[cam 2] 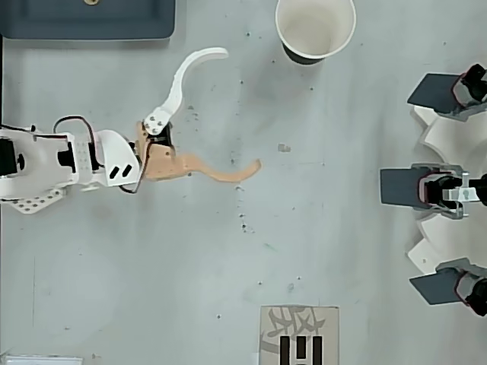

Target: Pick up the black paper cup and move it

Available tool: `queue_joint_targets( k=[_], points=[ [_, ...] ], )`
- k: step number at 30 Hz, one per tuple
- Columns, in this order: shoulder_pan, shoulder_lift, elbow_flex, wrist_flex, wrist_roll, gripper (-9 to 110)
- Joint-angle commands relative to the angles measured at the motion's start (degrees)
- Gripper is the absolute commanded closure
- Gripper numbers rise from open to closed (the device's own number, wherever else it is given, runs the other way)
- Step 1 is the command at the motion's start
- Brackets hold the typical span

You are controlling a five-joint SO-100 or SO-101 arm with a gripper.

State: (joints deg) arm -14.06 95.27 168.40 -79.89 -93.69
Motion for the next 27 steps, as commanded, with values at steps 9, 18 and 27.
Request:
queue_joint_targets(
  k=[9,18,27],
  points=[
    [-4.0,-7.6,-11.8,-1.3,-0.4,51],
    [-6.5,-15.5,-22.0,-1.3,0.1,51],
    [-8.6,-22.8,-32.3,0.1,-0.4,51]
  ],
)
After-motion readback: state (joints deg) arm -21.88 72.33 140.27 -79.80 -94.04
